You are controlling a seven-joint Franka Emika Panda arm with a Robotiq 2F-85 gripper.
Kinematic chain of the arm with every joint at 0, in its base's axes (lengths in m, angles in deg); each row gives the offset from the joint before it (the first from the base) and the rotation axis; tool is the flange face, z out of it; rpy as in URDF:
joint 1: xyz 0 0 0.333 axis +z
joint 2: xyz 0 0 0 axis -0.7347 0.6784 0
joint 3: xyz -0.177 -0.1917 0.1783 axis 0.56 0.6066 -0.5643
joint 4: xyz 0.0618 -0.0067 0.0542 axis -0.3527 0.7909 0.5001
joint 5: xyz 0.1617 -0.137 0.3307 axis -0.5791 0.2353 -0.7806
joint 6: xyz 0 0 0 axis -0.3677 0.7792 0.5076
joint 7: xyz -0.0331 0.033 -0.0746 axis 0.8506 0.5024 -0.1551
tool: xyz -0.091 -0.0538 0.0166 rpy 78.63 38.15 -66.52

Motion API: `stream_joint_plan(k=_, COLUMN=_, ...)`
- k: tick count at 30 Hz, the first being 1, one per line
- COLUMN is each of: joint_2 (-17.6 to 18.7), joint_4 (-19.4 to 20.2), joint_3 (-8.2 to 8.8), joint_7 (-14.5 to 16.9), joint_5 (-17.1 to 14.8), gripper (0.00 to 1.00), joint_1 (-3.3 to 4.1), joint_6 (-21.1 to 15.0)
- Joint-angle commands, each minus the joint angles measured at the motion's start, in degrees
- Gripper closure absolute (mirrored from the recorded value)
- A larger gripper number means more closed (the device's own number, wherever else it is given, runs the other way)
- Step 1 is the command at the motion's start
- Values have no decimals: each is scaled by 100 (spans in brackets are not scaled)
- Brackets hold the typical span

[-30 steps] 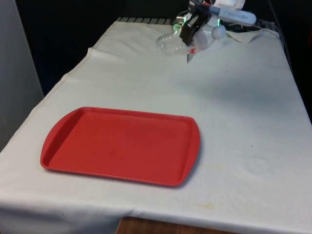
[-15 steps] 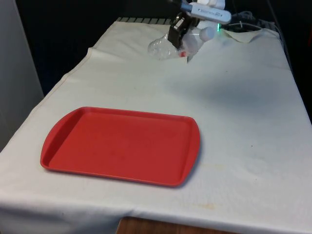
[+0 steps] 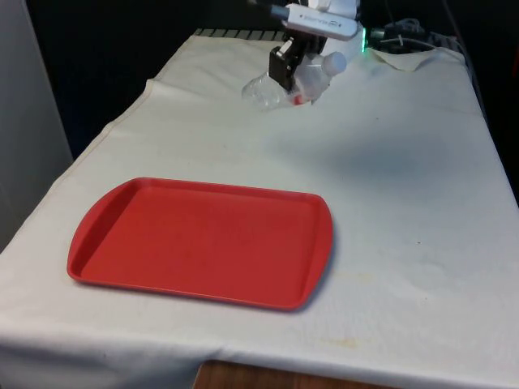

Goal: Place the bottle upright on the tray.

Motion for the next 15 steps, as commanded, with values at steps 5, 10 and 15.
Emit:
stream_joint_plan(k=5, joint_2=-46, joint_4=-6, joint_3=138, joint_7=189, joint_5=-103, gripper=64, joint_1=-29, joint_6=0)
stream_joint_plan(k=10, joint_2=-63, joint_4=-11, joint_3=241, joint_7=321, joint_5=-149, gripper=64, joint_1=-34, joint_6=0)
stream_joint_plan(k=15, joint_2=-74, joint_4=-57, joint_3=367, joint_7=424, joint_5=-212, gripper=64, joint_1=0, joint_6=17)
